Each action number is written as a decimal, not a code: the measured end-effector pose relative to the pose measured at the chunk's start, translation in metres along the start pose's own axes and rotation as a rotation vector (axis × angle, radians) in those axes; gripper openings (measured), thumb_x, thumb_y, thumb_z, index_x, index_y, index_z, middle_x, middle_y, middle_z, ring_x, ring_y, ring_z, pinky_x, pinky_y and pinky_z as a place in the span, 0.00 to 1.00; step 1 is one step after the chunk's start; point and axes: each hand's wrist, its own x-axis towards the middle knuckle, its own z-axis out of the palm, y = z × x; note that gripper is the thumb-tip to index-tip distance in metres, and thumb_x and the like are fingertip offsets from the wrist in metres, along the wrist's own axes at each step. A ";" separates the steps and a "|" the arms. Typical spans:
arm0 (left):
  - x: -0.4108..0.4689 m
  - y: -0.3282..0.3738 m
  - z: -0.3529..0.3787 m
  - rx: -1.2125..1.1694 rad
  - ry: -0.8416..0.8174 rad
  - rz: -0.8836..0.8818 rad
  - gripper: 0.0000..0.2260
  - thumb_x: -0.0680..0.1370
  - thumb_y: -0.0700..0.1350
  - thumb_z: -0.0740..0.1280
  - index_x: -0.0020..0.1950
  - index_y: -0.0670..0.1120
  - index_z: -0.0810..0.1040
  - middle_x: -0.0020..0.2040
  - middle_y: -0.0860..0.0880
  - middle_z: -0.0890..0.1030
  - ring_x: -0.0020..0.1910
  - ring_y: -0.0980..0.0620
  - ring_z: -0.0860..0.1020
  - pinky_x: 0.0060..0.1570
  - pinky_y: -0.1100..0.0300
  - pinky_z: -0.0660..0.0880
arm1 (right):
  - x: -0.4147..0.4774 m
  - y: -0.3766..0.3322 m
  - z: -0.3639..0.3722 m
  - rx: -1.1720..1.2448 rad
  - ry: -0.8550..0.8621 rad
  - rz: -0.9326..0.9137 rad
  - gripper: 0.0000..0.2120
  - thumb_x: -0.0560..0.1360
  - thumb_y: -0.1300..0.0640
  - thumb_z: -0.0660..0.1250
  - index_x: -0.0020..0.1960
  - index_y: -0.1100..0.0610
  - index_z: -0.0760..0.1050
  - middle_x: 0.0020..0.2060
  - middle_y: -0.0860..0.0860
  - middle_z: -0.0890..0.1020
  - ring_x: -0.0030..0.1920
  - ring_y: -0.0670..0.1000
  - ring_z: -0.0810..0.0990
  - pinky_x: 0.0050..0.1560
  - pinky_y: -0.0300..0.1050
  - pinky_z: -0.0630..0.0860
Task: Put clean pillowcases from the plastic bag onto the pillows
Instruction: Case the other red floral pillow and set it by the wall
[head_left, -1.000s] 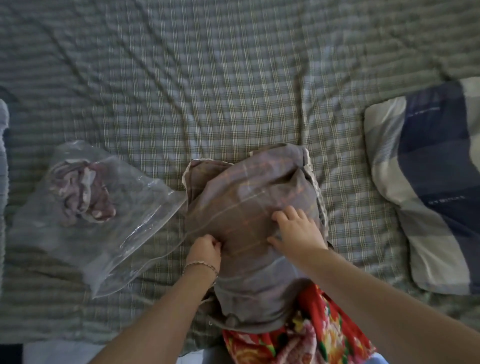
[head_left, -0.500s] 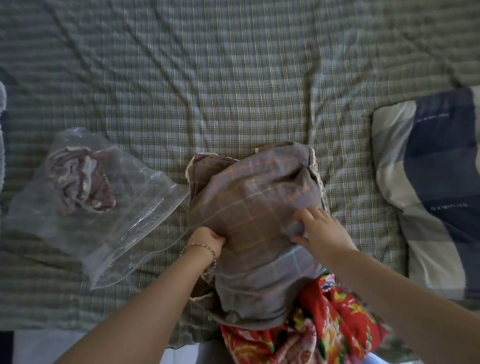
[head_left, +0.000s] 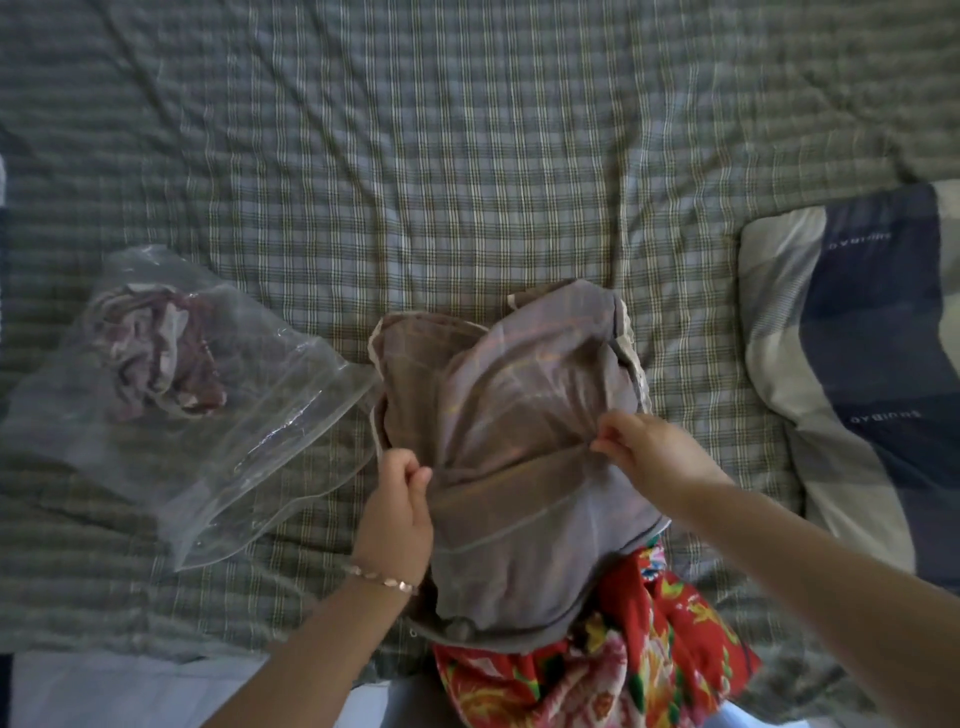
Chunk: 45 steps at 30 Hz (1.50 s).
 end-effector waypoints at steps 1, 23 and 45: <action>-0.006 -0.002 0.002 0.035 -0.124 0.042 0.11 0.79 0.41 0.58 0.40 0.54 0.62 0.30 0.54 0.69 0.28 0.59 0.68 0.27 0.65 0.62 | -0.009 0.008 0.000 0.006 -0.038 0.001 0.10 0.78 0.55 0.62 0.50 0.62 0.74 0.39 0.56 0.78 0.40 0.57 0.75 0.39 0.42 0.63; 0.141 0.074 0.088 0.853 -0.631 0.090 0.21 0.74 0.55 0.66 0.61 0.45 0.75 0.59 0.45 0.78 0.58 0.45 0.76 0.58 0.54 0.72 | -0.013 0.062 0.066 0.685 0.132 0.904 0.16 0.77 0.51 0.63 0.62 0.57 0.73 0.60 0.59 0.72 0.55 0.59 0.75 0.57 0.47 0.71; 0.142 0.063 0.071 0.274 -0.040 0.209 0.08 0.74 0.39 0.67 0.52 0.40 0.78 0.52 0.39 0.74 0.51 0.42 0.74 0.56 0.58 0.67 | -0.043 0.066 0.088 0.441 -0.074 1.042 0.09 0.80 0.53 0.55 0.49 0.56 0.71 0.50 0.60 0.80 0.51 0.60 0.78 0.48 0.48 0.72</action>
